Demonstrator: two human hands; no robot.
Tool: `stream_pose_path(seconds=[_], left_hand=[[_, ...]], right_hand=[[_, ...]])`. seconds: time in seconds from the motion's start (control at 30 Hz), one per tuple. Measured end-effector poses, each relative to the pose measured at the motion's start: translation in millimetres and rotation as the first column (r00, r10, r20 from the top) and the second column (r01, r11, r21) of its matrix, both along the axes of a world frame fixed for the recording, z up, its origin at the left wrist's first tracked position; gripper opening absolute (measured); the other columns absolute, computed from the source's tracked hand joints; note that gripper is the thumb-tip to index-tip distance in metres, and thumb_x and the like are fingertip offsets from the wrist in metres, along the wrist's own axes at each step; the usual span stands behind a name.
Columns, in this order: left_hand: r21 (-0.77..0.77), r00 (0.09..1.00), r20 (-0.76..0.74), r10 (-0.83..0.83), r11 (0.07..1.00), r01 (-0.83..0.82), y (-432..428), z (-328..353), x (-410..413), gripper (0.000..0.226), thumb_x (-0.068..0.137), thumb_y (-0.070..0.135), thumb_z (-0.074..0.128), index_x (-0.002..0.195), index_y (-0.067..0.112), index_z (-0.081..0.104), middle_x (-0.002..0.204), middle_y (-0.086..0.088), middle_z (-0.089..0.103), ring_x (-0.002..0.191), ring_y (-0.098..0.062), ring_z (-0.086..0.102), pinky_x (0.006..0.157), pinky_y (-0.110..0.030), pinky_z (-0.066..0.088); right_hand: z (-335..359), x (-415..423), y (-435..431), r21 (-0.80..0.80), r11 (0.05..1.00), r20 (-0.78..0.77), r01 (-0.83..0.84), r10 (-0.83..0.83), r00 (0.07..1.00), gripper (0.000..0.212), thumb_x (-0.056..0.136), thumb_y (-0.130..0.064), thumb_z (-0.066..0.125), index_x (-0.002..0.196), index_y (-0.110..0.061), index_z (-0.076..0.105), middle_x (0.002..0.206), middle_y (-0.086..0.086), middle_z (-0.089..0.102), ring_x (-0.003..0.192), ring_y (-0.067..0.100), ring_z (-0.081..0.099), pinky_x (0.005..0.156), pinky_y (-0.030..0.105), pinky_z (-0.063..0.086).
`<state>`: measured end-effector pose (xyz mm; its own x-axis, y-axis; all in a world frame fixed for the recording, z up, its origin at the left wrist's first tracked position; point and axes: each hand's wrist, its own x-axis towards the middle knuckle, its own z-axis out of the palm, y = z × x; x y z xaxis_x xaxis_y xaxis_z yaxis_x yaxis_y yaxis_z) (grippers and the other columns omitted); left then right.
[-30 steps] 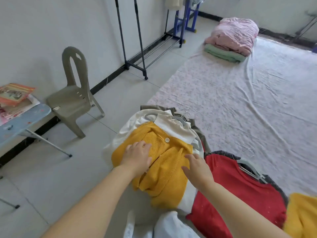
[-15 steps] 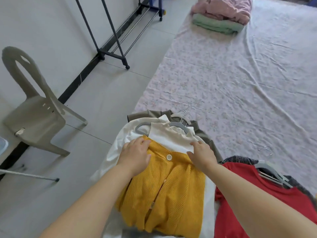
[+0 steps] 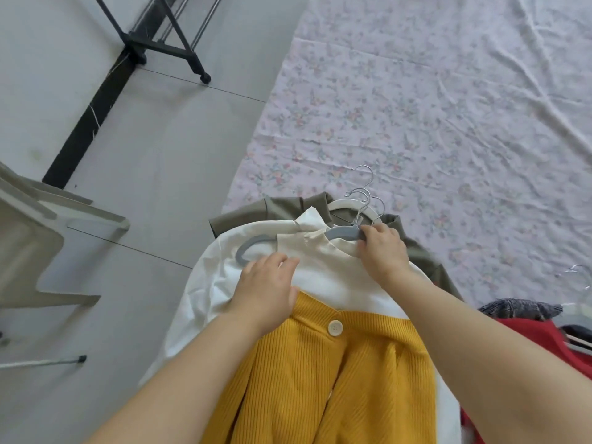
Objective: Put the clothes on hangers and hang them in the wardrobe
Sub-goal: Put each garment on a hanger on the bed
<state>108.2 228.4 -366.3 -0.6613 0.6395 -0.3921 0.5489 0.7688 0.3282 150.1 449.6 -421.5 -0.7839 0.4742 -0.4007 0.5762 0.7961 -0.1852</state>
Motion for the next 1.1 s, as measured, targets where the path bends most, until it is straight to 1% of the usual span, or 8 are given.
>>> stream_pose_path(seconds=[0.17, 0.4, 0.6, 0.73, 0.83, 0.93, 1.0, 1.1], left_hand=[[0.039, 1.000, -0.006, -0.003, 0.999, 0.003, -2.8, -11.5, -4.8, 0.050, 0.093, 0.034, 0.043, 0.140, 0.021, 0.033, 0.138, 0.004, 0.037, 0.127, -0.016, 0.033, 0.104, -0.030, 0.021], [0.189, 0.997, -0.046, 0.054, 0.981, -0.044, 9.1, 19.9, -8.2, 0.054, 0.089, 0.028, 0.051, 0.139, 0.016, 0.036, 0.137, 0.000, 0.041, 0.125, -0.019, 0.036, 0.103, -0.031, 0.024], [0.099, 0.998, -0.060, -0.001, 0.995, 0.007, 1.5, 58.1, 8.8, 0.063, 0.091, 0.035, 0.047, 0.145, 0.022, 0.018, 0.151, 0.001, 0.016, 0.141, -0.019, 0.005, 0.112, -0.035, 0.013], [0.083, 0.995, -0.054, -0.081, 0.993, 0.085, -16.1, 88.5, 24.5, 0.063, 0.093, 0.038, 0.043, 0.147, 0.028, 0.010, 0.153, 0.008, 0.012, 0.143, -0.015, -0.004, 0.114, -0.036, 0.001], [0.209, 0.986, -0.090, -0.137, 0.966, 0.153, -26.7, 121.5, 35.7, 0.060, 0.091, 0.031, 0.049, 0.144, 0.026, 0.022, 0.140, 0.006, 0.031, 0.140, -0.017, 0.013, 0.114, -0.037, 0.006], [0.386, 0.968, -0.156, -0.195, 0.890, 0.241, -35.2, 160.7, 49.5, 0.055, 0.079, 0.019, 0.066, 0.131, 0.017, 0.049, 0.114, -0.002, 0.053, 0.111, -0.027, 0.049, 0.100, -0.046, 0.037], [0.472, 0.945, -0.226, -0.236, 0.822, 0.318, -42.6, 181.3, 63.3, 0.048, 0.073, 0.019, 0.066, 0.121, 0.013, 0.058, 0.102, -0.005, 0.059, 0.093, -0.030, 0.057, 0.085, -0.043, 0.045], [0.511, 0.915, -0.245, -0.321, 0.759, 0.403, -52.1, 205.3, 86.7, 0.047, 0.074, 0.022, 0.065, 0.119, 0.014, 0.060, 0.102, -0.007, 0.062, 0.090, -0.030, 0.059, 0.080, -0.042, 0.047]], right_hand=[[-5.6, -1.0, -0.6, 0.045, 0.997, -0.135, 0.062, -0.055, 0.989, 0.032, 0.087, -0.026, 0.056, 0.115, -0.009, 0.058, 0.117, 0.011, 0.056, 0.111, 0.030, 0.047, 0.093, 0.034, 0.031], [54.5, 30.8, -16.6, -0.081, 0.995, -0.321, 0.062, -0.085, 0.943, 0.027, 0.086, -0.016, 0.062, 0.110, -0.005, 0.059, 0.104, 0.014, 0.062, 0.089, 0.036, 0.058, 0.076, 0.041, 0.041], [125.5, 72.5, -50.4, -0.107, 0.993, -0.492, 0.039, -0.087, 0.866, 0.019, 0.073, -0.001, 0.073, 0.090, -0.002, 0.064, 0.080, 0.013, 0.063, 0.071, 0.035, 0.059, 0.060, 0.036, 0.042], [171.7, 101.0, -69.3, -0.133, 0.982, -0.534, 0.134, -0.185, 0.825, 0.017, 0.080, -0.010, 0.069, 0.096, -0.010, 0.063, 0.094, 0.003, 0.063, 0.084, 0.026, 0.060, 0.061, 0.040, 0.051], [208.8, 122.5, -86.8, -0.035, 0.982, -0.611, 0.185, -0.167, 0.773, 0.024, 0.073, -0.010, 0.077, 0.093, -0.014, 0.065, 0.090, 0.000, 0.066, 0.075, 0.024, 0.064, 0.051, 0.033, 0.050], [249.8, 147.4, -107.6, 0.056, 0.963, -0.675, 0.263, -0.157, 0.721, 0.041, 0.063, -0.011, 0.084, 0.097, -0.021, 0.063, 0.089, -0.003, 0.068, 0.072, 0.020, 0.067, 0.049, 0.025, 0.050], [273.4, 169.1, -123.3, 0.098, 0.944, -0.708, 0.314, -0.156, 0.689, 0.048, 0.060, -0.010, 0.086, 0.098, -0.024, 0.061, 0.087, -0.002, 0.068, 0.070, 0.020, 0.067, 0.043, 0.026, 0.051], [297.4, 208.2, -146.1, 0.139, 0.902, -0.739, 0.409, -0.181, 0.649, 0.041, 0.060, -0.006, 0.085, 0.096, -0.017, 0.069, 0.088, -0.002, 0.068, 0.072, 0.021, 0.067, 0.046, 0.030, 0.054]])
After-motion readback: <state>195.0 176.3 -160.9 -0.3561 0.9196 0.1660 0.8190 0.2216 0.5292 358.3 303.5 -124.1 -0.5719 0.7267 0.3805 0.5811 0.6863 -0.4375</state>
